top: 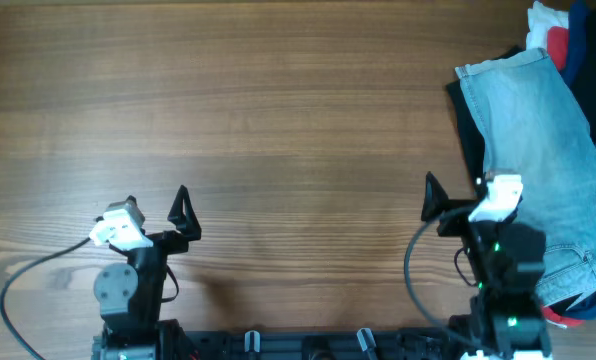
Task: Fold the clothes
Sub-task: 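Raise both arms from rest and move the right gripper toward the clothes pile, then grasp the light-blue denim shorts on the pile with the right gripper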
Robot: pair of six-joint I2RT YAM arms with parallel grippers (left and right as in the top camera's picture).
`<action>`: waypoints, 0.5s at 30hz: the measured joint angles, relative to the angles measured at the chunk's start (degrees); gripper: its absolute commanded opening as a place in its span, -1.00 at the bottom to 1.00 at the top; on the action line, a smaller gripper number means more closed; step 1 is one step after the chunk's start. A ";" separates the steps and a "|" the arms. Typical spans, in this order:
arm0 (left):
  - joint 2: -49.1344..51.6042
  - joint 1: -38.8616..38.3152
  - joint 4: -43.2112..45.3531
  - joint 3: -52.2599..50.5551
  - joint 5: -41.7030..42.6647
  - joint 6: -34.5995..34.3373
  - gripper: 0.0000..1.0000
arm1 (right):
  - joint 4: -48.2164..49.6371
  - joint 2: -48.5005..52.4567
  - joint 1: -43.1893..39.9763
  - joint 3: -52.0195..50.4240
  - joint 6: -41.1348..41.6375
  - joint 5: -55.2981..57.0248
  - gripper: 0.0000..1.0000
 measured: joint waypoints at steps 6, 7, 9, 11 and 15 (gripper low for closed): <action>23.12 0.00 -12.07 15.89 0.02 -0.61 0.99 | -20.55 22.67 -0.02 18.18 -0.57 0.07 0.99; 27.98 0.00 -14.75 19.12 0.00 -0.66 0.99 | -23.47 27.52 -0.02 21.88 -1.11 0.20 1.00; 37.42 0.00 -22.32 26.62 -0.11 -0.83 0.99 | -27.10 35.80 -0.35 27.91 -2.05 0.22 0.99; 41.57 0.00 -25.24 30.10 -0.20 -0.83 0.99 | -26.82 41.44 -0.57 31.06 -2.56 0.24 0.99; 48.61 0.00 -27.50 33.53 -0.20 -0.83 0.99 | -24.52 47.12 -2.60 31.54 -1.20 6.97 0.98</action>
